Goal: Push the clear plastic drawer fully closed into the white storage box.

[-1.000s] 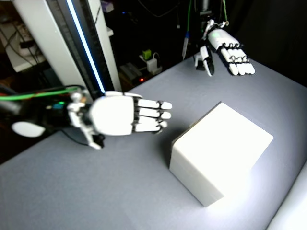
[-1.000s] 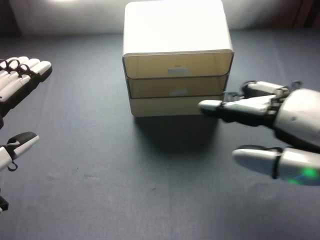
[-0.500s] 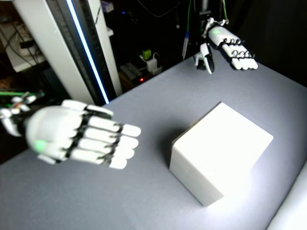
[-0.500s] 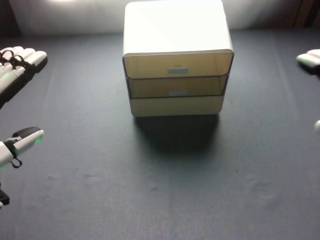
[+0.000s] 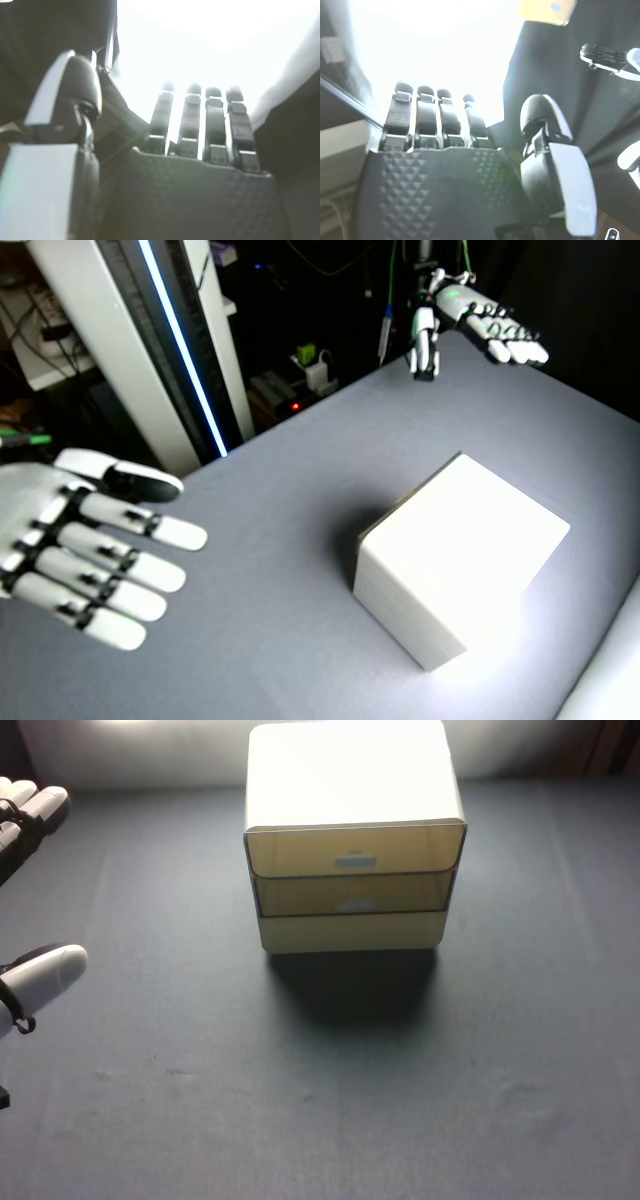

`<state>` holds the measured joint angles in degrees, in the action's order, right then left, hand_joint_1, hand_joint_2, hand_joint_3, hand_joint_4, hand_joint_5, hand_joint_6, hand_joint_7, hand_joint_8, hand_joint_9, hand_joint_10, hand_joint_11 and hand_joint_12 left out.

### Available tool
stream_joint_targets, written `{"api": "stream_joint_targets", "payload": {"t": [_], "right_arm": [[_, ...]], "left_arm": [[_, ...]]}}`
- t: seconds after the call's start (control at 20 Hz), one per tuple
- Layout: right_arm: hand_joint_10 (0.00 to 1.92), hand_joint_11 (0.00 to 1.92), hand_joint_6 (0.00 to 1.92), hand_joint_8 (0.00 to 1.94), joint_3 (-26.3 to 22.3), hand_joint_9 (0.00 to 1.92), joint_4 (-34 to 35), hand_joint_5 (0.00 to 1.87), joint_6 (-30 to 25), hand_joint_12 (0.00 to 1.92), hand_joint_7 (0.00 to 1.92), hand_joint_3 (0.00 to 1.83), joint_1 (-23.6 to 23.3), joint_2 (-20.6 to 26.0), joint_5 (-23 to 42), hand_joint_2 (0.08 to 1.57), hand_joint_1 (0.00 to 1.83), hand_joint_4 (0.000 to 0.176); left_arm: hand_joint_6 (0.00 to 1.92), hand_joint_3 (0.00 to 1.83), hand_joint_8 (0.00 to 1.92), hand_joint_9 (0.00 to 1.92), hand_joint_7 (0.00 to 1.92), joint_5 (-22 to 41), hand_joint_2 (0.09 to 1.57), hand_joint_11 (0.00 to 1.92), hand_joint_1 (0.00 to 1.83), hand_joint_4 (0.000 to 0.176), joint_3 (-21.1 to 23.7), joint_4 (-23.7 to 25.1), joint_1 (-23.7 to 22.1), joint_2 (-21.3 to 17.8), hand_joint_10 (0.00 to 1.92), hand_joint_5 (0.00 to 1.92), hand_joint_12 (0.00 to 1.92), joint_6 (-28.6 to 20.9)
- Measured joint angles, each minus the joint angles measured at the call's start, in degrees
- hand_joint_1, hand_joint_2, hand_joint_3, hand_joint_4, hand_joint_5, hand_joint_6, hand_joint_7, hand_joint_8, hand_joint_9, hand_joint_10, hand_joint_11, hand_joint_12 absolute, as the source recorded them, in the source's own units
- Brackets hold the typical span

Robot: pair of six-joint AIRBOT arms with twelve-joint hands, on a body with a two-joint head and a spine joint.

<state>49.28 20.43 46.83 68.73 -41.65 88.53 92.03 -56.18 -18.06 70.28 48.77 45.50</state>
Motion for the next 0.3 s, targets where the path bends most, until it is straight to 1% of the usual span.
{"api": "stream_joint_targets", "payload": {"t": [0.05,0.1,0.15,0.2,0.25,0.3], "right_arm": [[0.0,0.0,0.0,0.0,-0.02,0.0,-0.07,0.0,0.02,0.0,0.0,0.01,0.02,0.5,1.07,1.37,0.29,0.023],[0.0,0.0,0.0,0.0,-0.31,0.0,-0.13,0.0,0.04,0.0,0.0,0.01,0.02,1.07,1.79,1.38,0.24,0.0],[0.03,0.0,0.0,0.0,-0.74,0.07,-0.17,0.0,0.02,0.0,0.0,0.0,0.02,1.53,2.38,1.39,0.44,0.0],[0.05,0.02,0.0,0.0,-0.74,0.13,-0.87,0.0,0.04,0.01,0.0,0.0,0.0,1.73,3.78,1.39,0.46,0.0],[0.05,0.0,0.0,0.0,-0.74,0.21,-1.22,0.0,0.02,0.38,0.0,0.04,0.02,1.88,4.96,1.33,0.53,0.008],[0.03,0.0,0.0,0.0,-0.74,0.19,-1.4,0.0,0.02,0.43,0.0,0.02,0.02,2.21,4.98,1.32,0.51,0.025]], "left_arm": [[0.0,0.02,0.0,0.0,0.0,-0.09,1.36,0.0,0.22,0.103,0.0,0.52,-0.28,-0.02,0.0,0.0,0.0,-0.15],[0.0,0.01,0.0,0.0,0.0,-0.24,1.37,0.0,0.31,0.086,-0.13,1.03,-0.85,-0.02,0.0,0.0,0.0,-0.13],[0.0,0.01,0.0,0.0,0.0,-0.31,1.37,0.0,0.34,0.056,-0.13,1.25,-1.51,-0.13,0.0,0.0,0.0,-0.13],[0.0,0.01,0.0,0.0,0.0,0.09,1.38,0.0,0.44,0.065,-0.22,1.4,-2.08,-0.17,0.0,0.0,0.0,-0.33],[0.0,0.01,0.0,0.0,0.0,-0.09,1.4,0.0,0.66,0.054,-0.74,2.29,-3.32,-0.2,0.0,0.0,0.0,-0.76],[0.0,0.0,0.0,0.0,0.0,0.02,1.37,0.0,0.76,0.081,-1.07,3.13,-4.42,-0.26,0.0,0.0,0.0,-1.2]]}}
